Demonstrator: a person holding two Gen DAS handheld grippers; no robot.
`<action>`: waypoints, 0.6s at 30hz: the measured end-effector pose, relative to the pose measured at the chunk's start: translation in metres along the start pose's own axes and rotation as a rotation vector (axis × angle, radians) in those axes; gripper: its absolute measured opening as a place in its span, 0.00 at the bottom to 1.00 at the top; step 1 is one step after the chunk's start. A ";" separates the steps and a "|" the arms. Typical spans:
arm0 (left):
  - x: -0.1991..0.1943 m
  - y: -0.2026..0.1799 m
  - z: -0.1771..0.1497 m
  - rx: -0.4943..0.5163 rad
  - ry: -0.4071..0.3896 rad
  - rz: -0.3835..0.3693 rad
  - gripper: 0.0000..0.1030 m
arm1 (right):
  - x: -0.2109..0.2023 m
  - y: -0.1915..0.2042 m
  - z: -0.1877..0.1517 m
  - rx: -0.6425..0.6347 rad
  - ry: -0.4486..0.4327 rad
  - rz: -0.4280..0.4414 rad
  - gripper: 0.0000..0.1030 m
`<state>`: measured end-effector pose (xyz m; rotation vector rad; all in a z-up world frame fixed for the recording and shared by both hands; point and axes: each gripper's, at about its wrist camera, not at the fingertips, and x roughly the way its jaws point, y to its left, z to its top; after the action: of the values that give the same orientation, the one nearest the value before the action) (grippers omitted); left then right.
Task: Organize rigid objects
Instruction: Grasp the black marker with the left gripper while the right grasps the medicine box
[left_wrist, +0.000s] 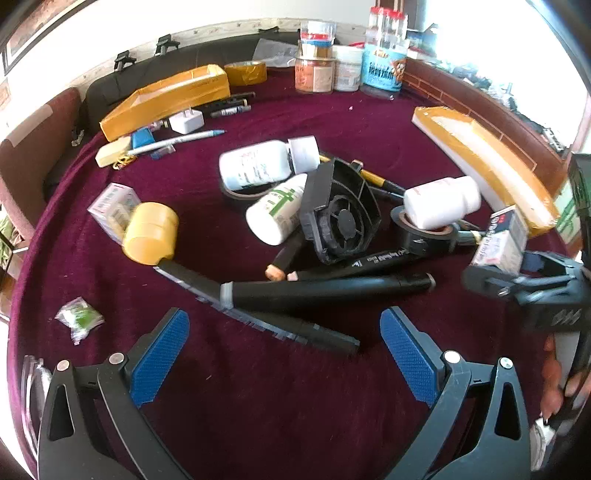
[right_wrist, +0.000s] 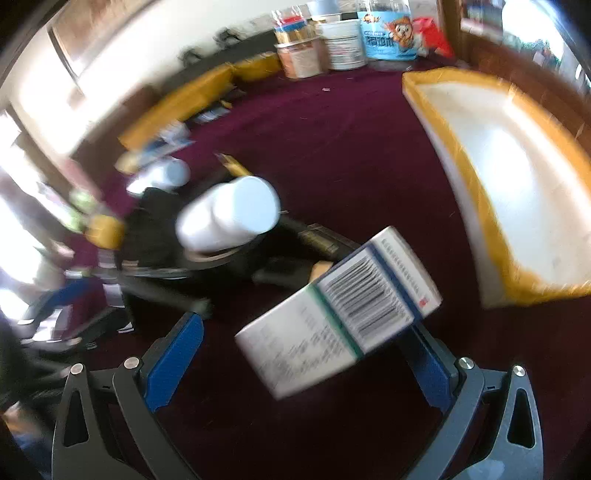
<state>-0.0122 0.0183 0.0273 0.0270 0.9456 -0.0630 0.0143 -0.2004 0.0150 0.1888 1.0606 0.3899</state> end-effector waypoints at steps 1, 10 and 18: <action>-0.005 0.002 -0.001 0.011 0.002 -0.011 1.00 | -0.004 -0.003 -0.003 0.000 0.004 0.024 0.98; -0.014 0.011 -0.009 0.124 0.045 -0.046 1.00 | -0.035 -0.012 -0.026 -0.021 -0.062 0.061 0.95; -0.007 0.023 -0.010 0.004 0.126 -0.119 1.00 | -0.053 -0.022 -0.028 -0.016 -0.127 0.040 0.95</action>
<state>-0.0228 0.0415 0.0269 -0.0219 1.0729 -0.1747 -0.0281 -0.2422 0.0370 0.2181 0.9292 0.4165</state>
